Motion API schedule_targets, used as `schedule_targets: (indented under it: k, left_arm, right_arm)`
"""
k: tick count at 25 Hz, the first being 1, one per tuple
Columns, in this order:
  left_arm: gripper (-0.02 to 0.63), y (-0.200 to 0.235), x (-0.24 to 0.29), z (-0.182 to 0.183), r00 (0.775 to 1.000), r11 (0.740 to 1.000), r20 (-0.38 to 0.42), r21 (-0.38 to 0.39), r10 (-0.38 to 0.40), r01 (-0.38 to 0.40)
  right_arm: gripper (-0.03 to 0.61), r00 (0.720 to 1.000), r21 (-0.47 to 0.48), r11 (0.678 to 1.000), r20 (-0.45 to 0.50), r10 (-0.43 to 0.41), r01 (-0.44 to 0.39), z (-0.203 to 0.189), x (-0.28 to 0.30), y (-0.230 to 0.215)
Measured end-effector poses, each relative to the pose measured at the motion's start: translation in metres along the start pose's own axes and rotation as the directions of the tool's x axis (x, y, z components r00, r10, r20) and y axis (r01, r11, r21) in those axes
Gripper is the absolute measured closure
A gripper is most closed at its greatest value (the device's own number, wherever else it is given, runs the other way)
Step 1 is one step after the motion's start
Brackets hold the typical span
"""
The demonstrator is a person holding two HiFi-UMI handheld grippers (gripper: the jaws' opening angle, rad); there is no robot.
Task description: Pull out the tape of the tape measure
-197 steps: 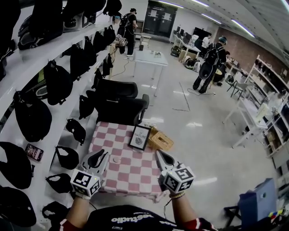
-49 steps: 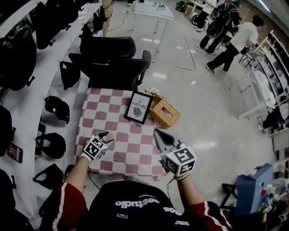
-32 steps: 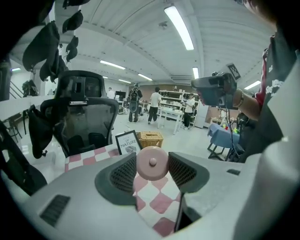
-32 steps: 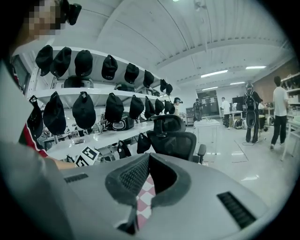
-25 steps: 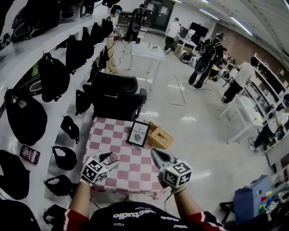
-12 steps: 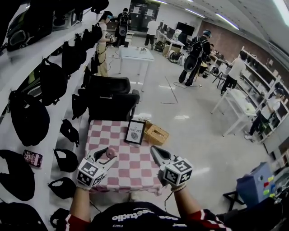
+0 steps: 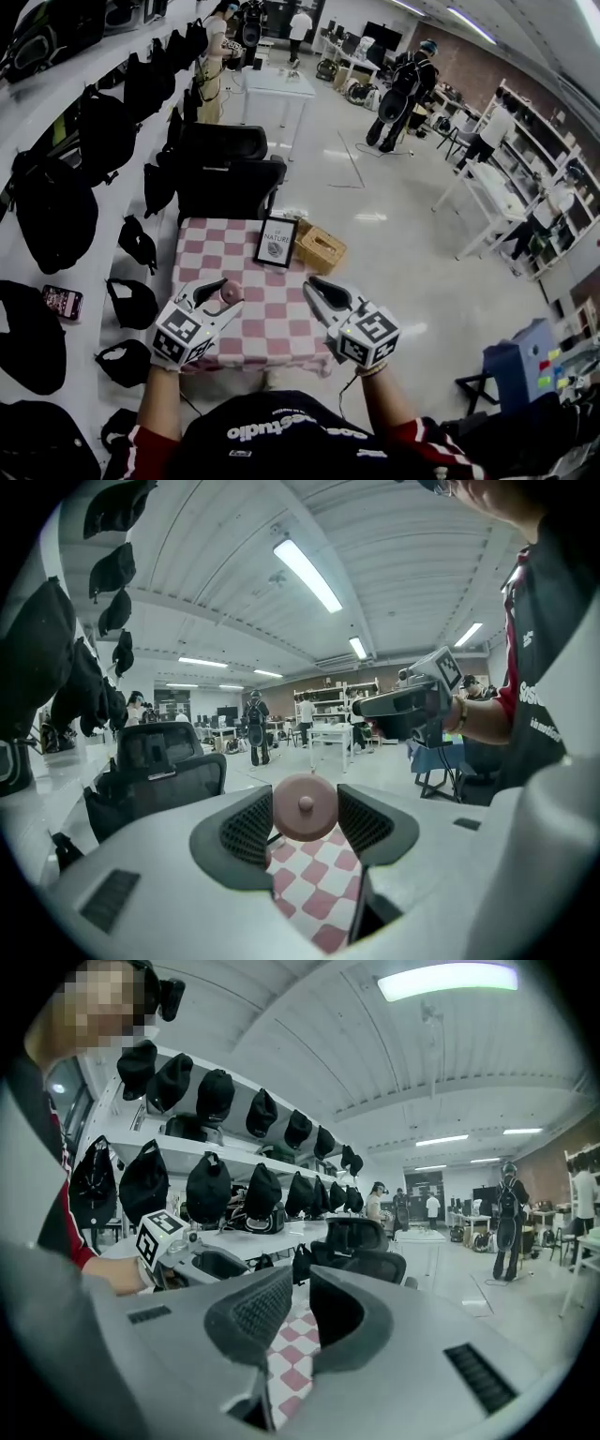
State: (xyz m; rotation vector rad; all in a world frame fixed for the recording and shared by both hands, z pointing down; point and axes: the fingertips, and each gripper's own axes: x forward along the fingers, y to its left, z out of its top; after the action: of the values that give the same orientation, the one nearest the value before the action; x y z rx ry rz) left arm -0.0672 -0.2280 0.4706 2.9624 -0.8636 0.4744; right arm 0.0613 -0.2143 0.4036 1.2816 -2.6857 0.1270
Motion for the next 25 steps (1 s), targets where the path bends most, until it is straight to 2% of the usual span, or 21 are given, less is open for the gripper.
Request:
schedule_targets:
  k: [5,10,15,20,25]
  left_arm:
    - [0.396,-0.008,-0.001,0.011,0.999,0.997,-0.017,0.064,-0.041,0.042]
    - [0.396,-0.016,0.001,0.029,0.998,0.991,-0.008,0.119,-0.068,0.068]
    - [0.396,-0.027,0.007,0.027,0.993,0.984,-0.03,0.135,-0.117,0.12]
    - [0.396,-0.038,0.008,0.038,0.985,0.979,0.016,0.112,-0.17,0.168]
    - [0.397,-0.047,0.007,0.043,0.98,0.973,0.03,0.126,-0.199,0.194]
  right_arm:
    - [0.517,1.0,-0.077,0.997,-0.02,0.021,-0.022,0.006,0.005,0.016]
    - [0.517,0.998,-0.084,0.995,-0.038,0.052,-0.055,0.002,0.011,0.024]
    - [0.517,0.993,-0.098,0.988,-0.046,0.112,-0.116,-0.004,0.015,0.035]
    - [0.517,0.987,-0.102,0.982,-0.054,0.154,-0.159,-0.009,0.015,0.044]
    - [0.517,0.98,-0.106,0.975,-0.06,0.19,-0.195,-0.012,0.015,0.056]
